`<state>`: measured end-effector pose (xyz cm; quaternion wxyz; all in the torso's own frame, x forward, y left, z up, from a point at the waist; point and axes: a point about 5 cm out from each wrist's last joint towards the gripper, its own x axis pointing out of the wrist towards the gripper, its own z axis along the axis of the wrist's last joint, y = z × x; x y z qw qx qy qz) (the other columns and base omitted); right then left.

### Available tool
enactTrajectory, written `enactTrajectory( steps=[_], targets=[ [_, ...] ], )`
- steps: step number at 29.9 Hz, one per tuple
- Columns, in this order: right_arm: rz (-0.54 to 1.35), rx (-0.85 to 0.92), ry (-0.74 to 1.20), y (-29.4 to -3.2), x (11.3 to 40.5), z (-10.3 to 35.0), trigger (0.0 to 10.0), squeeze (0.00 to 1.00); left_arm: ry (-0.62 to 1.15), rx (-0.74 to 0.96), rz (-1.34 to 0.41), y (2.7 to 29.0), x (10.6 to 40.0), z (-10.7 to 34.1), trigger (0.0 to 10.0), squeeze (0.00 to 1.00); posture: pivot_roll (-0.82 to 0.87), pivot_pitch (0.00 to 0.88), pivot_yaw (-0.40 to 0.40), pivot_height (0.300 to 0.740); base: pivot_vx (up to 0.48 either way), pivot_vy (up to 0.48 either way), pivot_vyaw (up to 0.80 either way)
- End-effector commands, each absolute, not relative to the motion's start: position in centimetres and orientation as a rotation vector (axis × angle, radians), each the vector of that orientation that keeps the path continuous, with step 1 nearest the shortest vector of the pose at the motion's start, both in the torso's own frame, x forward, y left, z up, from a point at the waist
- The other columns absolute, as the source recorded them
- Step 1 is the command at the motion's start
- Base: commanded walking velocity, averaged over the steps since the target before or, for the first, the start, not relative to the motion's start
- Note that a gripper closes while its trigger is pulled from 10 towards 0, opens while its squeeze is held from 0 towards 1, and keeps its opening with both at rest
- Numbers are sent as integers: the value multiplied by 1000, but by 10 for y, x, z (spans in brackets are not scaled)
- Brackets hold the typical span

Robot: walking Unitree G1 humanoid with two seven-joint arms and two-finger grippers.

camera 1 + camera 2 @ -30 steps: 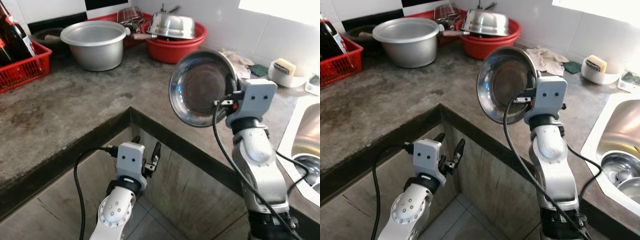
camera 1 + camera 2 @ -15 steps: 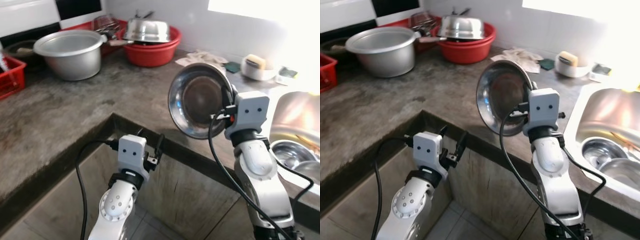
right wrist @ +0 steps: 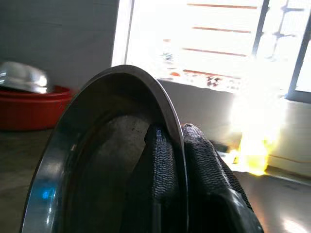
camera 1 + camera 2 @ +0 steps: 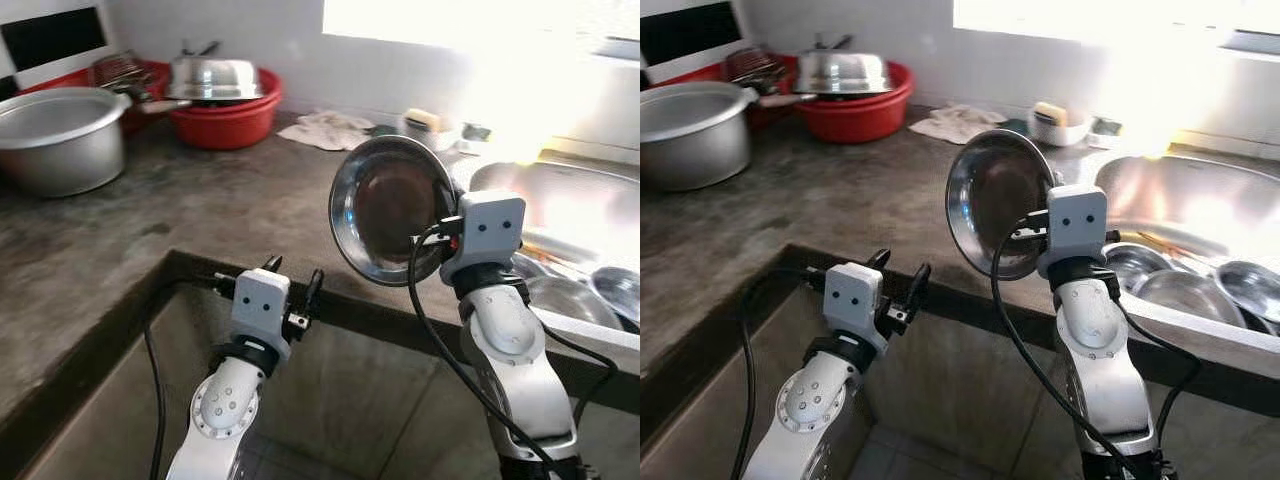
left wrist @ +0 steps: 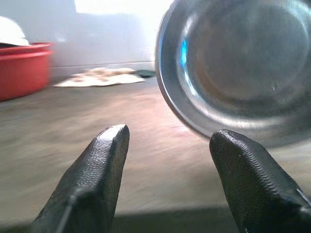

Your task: Kitchen organization

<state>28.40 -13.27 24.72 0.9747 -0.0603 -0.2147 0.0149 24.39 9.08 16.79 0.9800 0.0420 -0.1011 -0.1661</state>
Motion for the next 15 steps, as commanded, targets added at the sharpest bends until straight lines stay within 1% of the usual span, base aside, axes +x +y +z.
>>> enactTrajectory(
  steps=[1,3,7,15],
  targets=[
    [-3,-117,-505,-138,283,266,0,0,-188,76,-343,88,246,166,10000,0,25,34,-27,740,0,0,-788],
    [-10,-125,-535,-139,285,276,0,0,-192,80,-335,88,246,166,10000,0,27,36,-27,740,0,0,-788],
    [-12,-127,-536,-140,287,278,0,0,-205,97,-347,87,245,168,10000,0,32,41,-35,740,0,0,-788],
    [7,-132,-482,-138,292,273,0,0,-201,103,-345,87,245,166,10000,0,34,45,-36,740,271,-390,-789]
  ],
)
